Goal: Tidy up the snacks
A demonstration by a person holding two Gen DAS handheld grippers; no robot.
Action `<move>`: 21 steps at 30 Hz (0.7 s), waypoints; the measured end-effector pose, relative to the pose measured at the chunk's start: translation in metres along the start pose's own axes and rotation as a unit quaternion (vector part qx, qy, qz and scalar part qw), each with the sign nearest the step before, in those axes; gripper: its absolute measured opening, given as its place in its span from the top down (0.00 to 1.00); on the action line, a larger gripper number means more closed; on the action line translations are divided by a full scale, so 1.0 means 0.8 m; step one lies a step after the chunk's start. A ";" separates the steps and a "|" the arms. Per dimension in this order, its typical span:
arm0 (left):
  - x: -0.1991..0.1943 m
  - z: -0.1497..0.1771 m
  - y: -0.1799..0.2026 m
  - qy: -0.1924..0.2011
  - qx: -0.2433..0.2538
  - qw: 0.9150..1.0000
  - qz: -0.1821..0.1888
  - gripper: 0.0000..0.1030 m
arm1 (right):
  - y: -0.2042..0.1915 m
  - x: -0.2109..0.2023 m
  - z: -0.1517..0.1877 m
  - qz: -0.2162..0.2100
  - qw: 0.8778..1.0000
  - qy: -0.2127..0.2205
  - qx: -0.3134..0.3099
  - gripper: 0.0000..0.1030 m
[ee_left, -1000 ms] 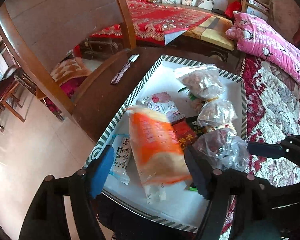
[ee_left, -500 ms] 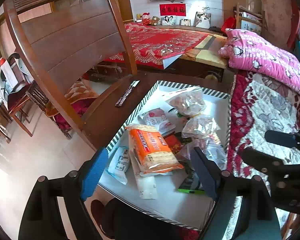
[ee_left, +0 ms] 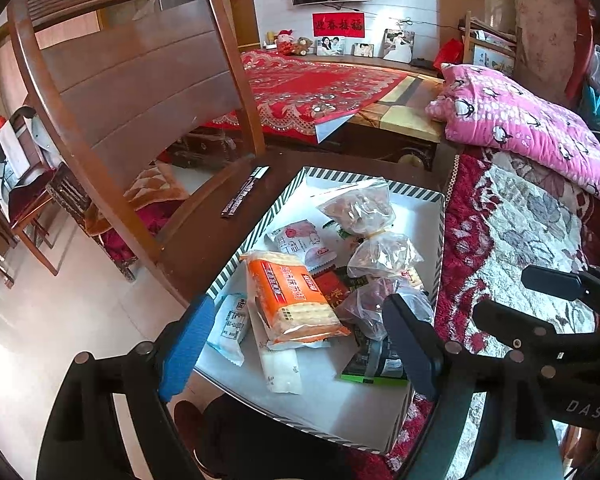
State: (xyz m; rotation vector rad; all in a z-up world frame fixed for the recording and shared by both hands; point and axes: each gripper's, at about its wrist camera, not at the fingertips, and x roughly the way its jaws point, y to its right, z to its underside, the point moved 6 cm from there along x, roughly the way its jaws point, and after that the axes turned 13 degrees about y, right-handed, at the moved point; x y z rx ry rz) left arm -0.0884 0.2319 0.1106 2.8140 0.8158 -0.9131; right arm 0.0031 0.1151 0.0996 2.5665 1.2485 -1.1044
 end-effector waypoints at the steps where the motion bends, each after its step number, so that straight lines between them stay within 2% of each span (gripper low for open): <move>1: 0.000 0.000 0.000 0.001 -0.001 1.000 0.000 0.18 | 0.000 0.000 0.000 0.000 1.000 -0.001 0.000 0.28; 17: -0.002 -0.001 -0.001 0.002 -0.001 1.000 0.000 0.18 | -0.006 0.004 0.003 -0.001 1.000 -0.014 -0.014 0.28; 21: -0.005 -0.004 -0.002 0.014 0.007 1.000 -0.004 0.18 | -0.004 0.004 0.004 0.000 1.000 -0.015 -0.012 0.28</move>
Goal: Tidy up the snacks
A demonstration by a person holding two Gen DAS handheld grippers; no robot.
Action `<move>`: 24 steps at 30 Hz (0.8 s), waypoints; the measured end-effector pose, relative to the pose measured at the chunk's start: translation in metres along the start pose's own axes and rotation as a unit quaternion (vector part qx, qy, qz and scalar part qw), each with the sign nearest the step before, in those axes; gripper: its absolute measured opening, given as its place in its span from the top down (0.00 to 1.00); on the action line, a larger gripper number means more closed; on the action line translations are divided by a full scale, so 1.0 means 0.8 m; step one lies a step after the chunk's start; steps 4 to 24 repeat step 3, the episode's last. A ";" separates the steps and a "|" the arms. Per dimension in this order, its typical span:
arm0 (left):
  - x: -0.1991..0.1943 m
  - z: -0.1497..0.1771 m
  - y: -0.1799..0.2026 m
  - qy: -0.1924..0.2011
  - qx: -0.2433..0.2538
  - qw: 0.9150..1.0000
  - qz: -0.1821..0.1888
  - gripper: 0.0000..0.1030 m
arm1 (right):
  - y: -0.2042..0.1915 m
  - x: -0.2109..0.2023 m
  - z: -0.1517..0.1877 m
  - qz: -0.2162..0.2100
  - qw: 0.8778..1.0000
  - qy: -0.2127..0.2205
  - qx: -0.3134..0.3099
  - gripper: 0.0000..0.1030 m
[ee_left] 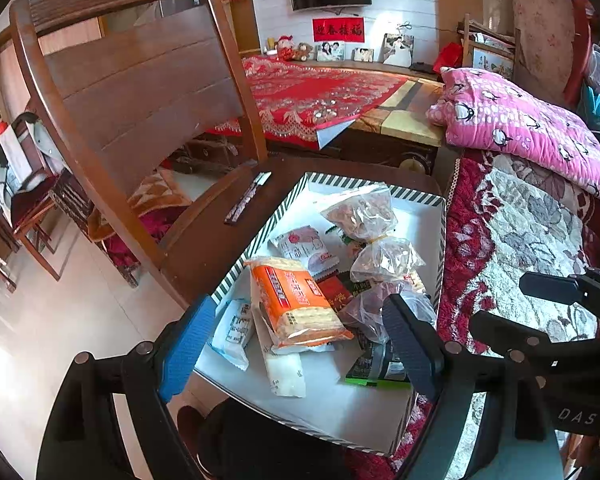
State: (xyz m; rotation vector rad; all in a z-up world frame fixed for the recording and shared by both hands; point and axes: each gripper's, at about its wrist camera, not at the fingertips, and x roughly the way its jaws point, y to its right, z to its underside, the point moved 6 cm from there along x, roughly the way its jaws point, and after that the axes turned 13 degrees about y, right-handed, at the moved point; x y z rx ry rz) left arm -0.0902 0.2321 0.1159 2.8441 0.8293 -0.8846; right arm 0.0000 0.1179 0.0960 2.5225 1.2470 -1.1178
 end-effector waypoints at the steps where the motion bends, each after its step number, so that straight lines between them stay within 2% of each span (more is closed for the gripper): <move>1: 0.000 -0.001 0.000 0.001 0.002 1.000 0.001 0.18 | 0.000 -0.001 0.000 0.000 1.000 0.001 0.000 0.28; 24: 0.000 -0.002 0.003 0.000 0.000 1.000 0.009 0.18 | 0.002 -0.004 0.000 0.001 1.000 0.002 0.001 0.28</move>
